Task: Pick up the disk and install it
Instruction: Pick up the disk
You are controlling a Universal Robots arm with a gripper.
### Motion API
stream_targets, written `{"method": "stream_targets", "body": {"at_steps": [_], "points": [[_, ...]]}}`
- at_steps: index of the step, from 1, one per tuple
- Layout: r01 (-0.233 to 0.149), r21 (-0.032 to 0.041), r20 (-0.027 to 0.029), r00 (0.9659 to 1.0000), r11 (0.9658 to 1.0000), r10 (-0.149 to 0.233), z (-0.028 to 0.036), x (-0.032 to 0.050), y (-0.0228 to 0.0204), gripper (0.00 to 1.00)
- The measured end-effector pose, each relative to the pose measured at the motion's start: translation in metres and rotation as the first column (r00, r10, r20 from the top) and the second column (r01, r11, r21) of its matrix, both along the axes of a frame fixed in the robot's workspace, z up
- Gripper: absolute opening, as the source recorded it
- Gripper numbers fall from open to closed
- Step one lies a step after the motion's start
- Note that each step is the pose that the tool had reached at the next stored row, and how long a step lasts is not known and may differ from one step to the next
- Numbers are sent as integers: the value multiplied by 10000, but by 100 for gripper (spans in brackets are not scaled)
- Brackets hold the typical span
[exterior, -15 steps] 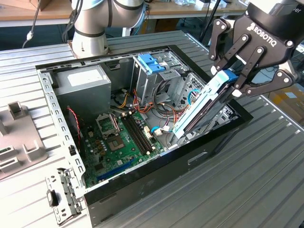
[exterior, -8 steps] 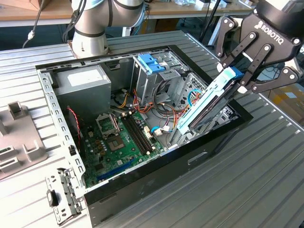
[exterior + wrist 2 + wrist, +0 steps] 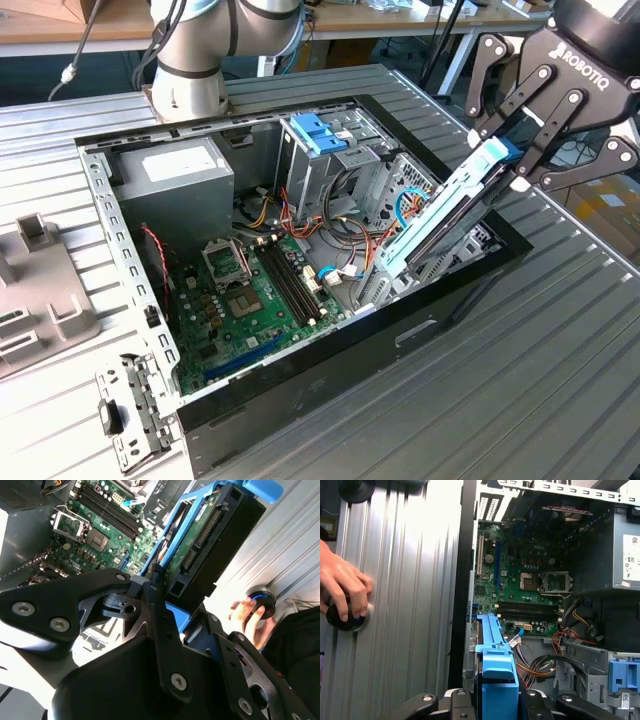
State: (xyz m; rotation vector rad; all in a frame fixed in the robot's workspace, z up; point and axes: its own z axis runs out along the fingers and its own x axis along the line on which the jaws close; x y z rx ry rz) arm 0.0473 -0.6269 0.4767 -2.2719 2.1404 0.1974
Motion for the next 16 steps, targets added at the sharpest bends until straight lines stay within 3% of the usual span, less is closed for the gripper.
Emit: {"method": "stream_targets", "body": {"at_steps": [16], "points": [[0, 7, -353, 9994, 10000, 0, 0, 390, 0, 37]]}}
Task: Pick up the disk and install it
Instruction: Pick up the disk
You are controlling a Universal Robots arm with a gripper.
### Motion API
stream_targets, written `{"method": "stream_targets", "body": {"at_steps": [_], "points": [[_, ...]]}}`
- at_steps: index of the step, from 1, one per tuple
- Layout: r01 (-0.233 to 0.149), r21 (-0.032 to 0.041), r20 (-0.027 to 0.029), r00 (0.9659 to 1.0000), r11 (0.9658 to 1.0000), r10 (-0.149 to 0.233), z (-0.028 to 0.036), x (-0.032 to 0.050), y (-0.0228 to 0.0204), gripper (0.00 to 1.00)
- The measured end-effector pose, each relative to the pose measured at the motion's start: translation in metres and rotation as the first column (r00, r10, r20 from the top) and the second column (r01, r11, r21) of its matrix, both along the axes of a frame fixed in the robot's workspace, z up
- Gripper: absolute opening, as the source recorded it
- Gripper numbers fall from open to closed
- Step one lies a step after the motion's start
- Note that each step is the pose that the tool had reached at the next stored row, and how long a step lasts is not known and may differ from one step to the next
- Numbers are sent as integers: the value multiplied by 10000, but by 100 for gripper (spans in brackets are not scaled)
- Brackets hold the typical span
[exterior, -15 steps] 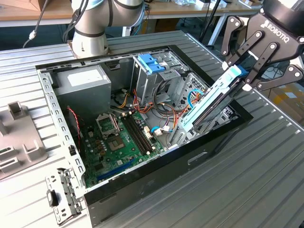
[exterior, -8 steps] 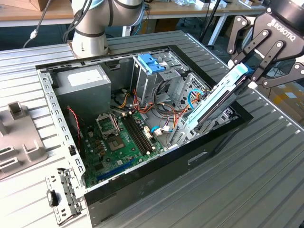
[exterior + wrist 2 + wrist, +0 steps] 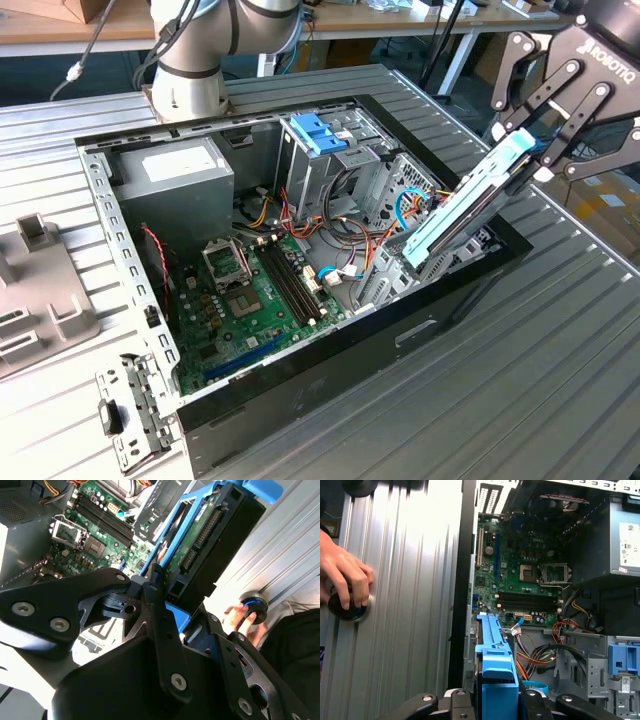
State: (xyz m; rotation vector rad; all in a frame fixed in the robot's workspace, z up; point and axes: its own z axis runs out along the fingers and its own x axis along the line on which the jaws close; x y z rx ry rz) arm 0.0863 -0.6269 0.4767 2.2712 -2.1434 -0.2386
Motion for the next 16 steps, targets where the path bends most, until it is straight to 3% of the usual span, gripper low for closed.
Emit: {"method": "stream_targets", "body": {"at_steps": [7, 16], "points": [[0, 12, -146, 9999, 10000, 0, 0, 229, 0, 37], [0, 67, -233, 9997, 10000, 2, 38, 438, 0, 37]]}}
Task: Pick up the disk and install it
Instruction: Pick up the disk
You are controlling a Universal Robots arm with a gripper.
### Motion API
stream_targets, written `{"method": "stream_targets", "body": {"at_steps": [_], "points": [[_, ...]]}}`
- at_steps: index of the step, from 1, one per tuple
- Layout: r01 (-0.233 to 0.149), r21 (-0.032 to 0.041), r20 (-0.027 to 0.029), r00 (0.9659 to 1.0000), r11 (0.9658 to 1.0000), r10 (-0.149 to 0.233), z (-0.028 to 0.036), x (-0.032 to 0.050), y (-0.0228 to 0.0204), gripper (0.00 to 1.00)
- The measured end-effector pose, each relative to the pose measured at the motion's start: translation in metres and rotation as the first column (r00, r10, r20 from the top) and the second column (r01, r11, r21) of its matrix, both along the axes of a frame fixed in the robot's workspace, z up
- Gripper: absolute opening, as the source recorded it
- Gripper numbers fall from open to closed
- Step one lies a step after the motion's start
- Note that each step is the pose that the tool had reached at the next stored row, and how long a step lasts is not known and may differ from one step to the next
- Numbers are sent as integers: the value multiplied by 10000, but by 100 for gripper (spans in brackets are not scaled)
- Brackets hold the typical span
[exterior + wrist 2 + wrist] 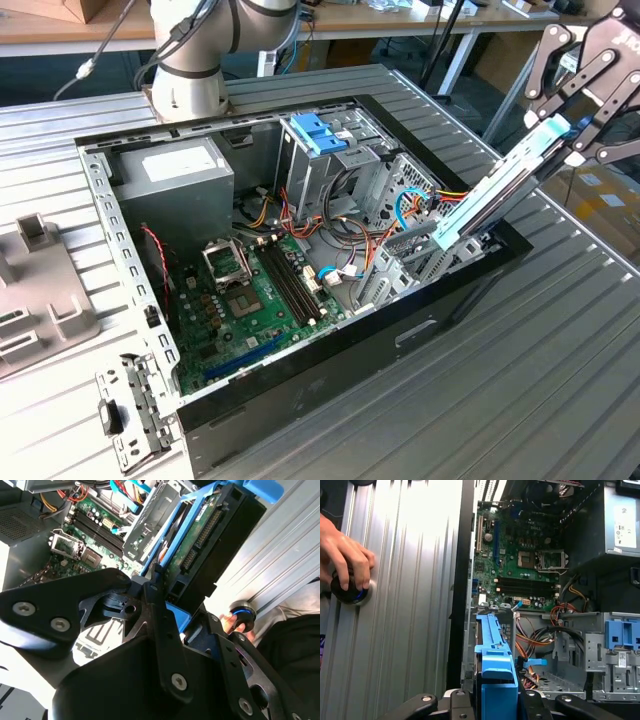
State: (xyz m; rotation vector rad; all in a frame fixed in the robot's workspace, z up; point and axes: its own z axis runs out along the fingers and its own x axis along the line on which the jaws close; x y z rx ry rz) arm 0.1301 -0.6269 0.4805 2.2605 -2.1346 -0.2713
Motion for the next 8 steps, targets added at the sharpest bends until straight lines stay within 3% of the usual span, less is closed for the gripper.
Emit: {"method": "stream_targets", "body": {"at_steps": [6, 8], "points": [[1, 37, -149, 9999, 10000, 0, 6, 150, -1, 37], [2, 55, -245, 9997, 10000, -1, 6, 235, 0, 37]]}}
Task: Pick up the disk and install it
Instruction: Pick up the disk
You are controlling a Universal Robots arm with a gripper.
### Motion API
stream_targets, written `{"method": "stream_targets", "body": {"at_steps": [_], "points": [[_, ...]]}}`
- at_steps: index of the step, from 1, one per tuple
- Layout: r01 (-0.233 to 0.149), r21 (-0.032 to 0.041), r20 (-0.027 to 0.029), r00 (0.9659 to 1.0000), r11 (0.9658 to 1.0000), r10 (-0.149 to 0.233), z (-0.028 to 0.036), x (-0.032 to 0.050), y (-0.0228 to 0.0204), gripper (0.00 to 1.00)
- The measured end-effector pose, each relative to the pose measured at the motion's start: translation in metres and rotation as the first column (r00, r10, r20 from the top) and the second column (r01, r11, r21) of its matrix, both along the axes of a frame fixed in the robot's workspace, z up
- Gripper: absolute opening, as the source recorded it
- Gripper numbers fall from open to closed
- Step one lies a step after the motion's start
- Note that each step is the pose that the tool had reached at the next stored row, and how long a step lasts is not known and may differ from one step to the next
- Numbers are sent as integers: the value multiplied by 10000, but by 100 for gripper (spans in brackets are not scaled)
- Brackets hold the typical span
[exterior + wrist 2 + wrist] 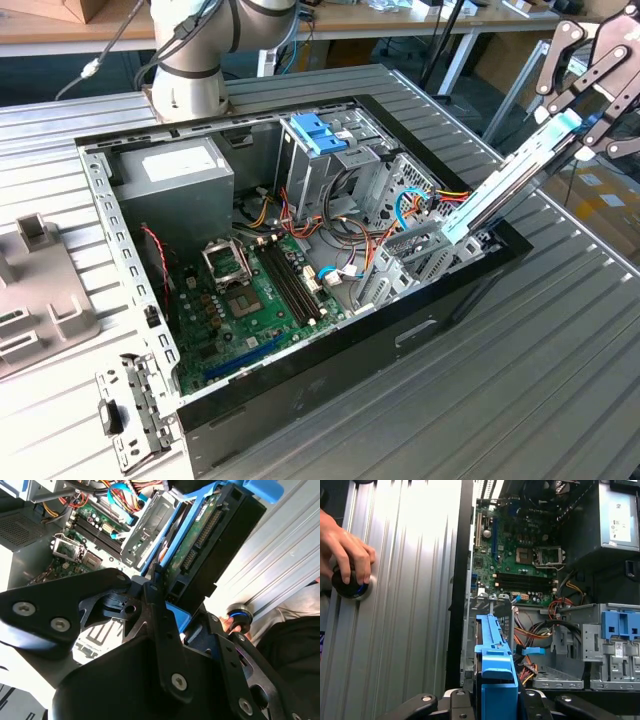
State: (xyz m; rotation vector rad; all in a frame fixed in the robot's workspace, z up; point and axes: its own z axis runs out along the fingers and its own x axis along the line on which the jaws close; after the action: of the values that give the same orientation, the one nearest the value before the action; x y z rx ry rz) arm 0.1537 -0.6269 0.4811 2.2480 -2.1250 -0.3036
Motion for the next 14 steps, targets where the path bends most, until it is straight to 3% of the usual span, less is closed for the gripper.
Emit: {"method": "stream_targets", "body": {"at_steps": [2, 5, 9, 14], "points": [[-1, 25, -149, 9999, 10000, 1, 0, 108, 0, 37], [1, 73, -311, 9995, 10000, 1, -8, 175, 0, 37], [2, 108, -397, 9992, 9999, 3, -39, 194, 1, 37], [2, 137, -430, 9991, 9999, 4, -81, 197, 0, 37]]}}
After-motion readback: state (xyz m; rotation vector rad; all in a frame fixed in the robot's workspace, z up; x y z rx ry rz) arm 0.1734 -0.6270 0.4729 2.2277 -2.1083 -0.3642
